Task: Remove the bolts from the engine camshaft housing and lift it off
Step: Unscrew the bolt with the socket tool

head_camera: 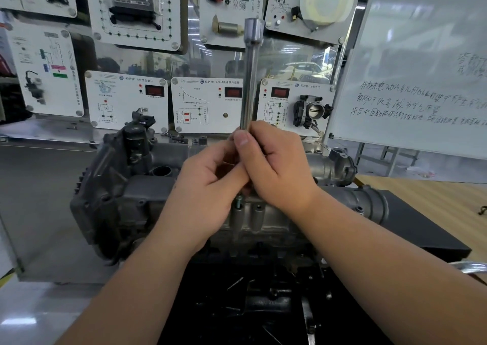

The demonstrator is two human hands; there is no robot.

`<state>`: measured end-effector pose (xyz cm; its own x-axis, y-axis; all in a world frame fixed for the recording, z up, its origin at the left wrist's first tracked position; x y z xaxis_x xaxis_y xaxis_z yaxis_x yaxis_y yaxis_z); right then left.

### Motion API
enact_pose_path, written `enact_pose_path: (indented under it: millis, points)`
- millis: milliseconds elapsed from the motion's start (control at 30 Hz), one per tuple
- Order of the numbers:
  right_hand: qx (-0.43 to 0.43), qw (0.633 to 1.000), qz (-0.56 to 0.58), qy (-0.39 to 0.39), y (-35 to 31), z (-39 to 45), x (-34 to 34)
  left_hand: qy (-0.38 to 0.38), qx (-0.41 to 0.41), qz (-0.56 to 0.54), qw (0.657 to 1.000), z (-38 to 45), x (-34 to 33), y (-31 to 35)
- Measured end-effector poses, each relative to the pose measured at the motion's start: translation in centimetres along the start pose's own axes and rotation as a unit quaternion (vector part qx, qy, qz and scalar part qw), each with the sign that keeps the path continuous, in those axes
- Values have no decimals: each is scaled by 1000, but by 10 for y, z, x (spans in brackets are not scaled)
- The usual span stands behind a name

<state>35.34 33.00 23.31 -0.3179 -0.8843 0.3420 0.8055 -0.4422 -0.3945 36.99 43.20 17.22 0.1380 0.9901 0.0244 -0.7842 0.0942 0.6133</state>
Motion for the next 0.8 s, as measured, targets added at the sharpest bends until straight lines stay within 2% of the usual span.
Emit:
enact_pose_path:
  millis: [133, 233, 433, 633, 733, 800]
  points:
    - [-1, 1000, 19, -9, 4, -2, -1, -25, 14, -37, 999, -1, -4, -1]
    - [-12, 998, 36, -56, 5, 0, -10, 6, 5, -47, 999, -1, 3, -2]
    - [-5, 996, -1, -93, 1, 2, -18, 69, -14, -47, 996, -3, 8, -4]
    - [-132, 980, 54, -141, 15, -8, -1, 105, -41, -45, 993, 2, 19, 13]
    - [-178, 964, -27, -194, 24, -25, 0, 127, -47, -38, 990, 10, 29, 25]
    - [-151, 948, -126, -251, 20, -33, -9, 133, -39, -31, 990, 16, 32, 30]
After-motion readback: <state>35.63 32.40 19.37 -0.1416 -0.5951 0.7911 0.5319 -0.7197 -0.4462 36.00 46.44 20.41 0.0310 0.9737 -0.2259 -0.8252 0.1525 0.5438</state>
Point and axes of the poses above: each hand's wrist, its own z-axis towards the middle knuckle, its own x-axis out of the back of the hand, y = z × x, the point moved 9 cm from there along z, towards the middle knuckle, and after that the axes turned 10 degrees about -x, right-handed, at the moved point
